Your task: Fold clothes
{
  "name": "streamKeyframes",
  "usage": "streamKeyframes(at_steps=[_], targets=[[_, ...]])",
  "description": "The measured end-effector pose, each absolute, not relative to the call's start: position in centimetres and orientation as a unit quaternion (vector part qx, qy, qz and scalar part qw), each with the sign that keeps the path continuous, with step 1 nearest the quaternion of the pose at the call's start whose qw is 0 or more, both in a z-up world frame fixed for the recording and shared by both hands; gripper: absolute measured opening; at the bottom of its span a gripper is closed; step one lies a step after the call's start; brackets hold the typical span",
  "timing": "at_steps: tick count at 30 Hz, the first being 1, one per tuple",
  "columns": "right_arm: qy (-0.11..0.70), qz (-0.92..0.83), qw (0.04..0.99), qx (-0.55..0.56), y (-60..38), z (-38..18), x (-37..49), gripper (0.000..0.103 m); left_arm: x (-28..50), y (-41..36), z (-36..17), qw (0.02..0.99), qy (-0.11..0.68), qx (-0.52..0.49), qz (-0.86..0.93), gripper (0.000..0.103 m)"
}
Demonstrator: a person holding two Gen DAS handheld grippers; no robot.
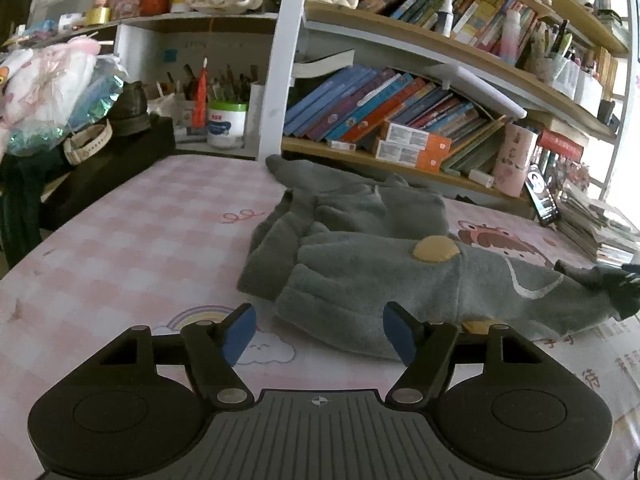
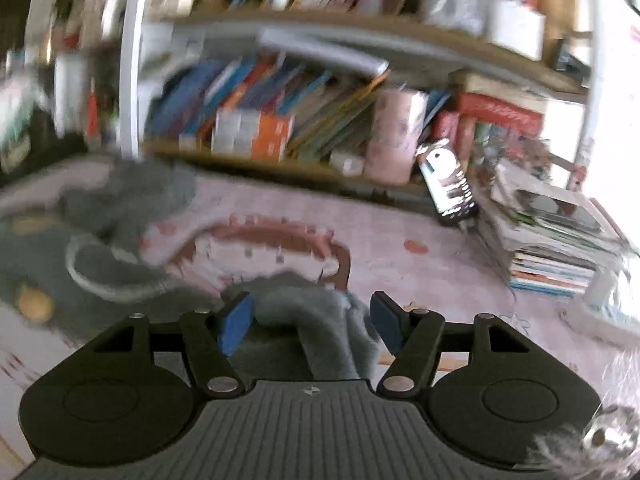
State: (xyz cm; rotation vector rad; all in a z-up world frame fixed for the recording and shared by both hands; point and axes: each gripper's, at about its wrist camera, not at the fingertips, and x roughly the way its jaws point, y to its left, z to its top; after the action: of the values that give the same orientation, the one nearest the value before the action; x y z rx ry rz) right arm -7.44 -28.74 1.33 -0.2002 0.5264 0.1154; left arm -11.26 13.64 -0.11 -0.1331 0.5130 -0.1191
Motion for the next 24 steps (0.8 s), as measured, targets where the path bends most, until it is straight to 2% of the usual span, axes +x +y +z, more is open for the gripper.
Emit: streamKeyframes(at_steps=[2,4,5,6,10,13,15,17,21,24], targets=[[0.282,0.056,0.951,-0.117,-28.5,0.4,-6.1,0.061,-11.5,13.8,0.0,0.965,0.247,-0.069,-0.060,0.072],[0.282,0.053,0.953,-0.100,-29.2,0.5,-5.6,0.037,-11.6,14.0,0.1,0.965,0.242,-0.076,-0.059,0.072],[0.274,0.050,0.957,-0.078,-29.8,1.1,-5.7,0.017,-11.7,14.2,0.1,0.965,0.242,-0.079,-0.057,0.073],[0.255,0.046,0.965,-0.040,-30.9,1.9,-6.2,0.013,-11.7,14.3,0.1,0.965,0.242,-0.081,-0.056,0.072],[0.169,-0.001,0.977,0.134,-36.9,4.6,-10.4,0.013,-11.9,14.7,0.1,0.966,0.239,-0.083,-0.049,0.073],[0.215,-0.045,0.967,0.133,-39.1,2.8,-12.8,0.019,-11.8,15.2,-0.2,0.965,0.243,-0.086,-0.042,0.073],[0.266,-0.064,0.954,0.122,-40.0,0.9,-13.6,0.028,-11.5,15.4,-0.3,0.964,0.250,-0.086,-0.035,0.073],[0.291,-0.073,0.943,0.142,-41.0,-0.4,-14.3,0.027,-11.2,15.5,-0.3,0.963,0.255,-0.085,-0.027,0.073],[0.286,-0.069,0.938,0.185,-41.7,-1.2,-15.0,0.035,-11.0,15.3,-0.2,0.962,0.261,-0.073,-0.017,0.072],[0.283,-0.064,0.939,0.184,-41.1,-1.2,-14.8,0.037,-10.9,15.3,-0.3,0.962,0.266,-0.069,-0.002,0.072]])
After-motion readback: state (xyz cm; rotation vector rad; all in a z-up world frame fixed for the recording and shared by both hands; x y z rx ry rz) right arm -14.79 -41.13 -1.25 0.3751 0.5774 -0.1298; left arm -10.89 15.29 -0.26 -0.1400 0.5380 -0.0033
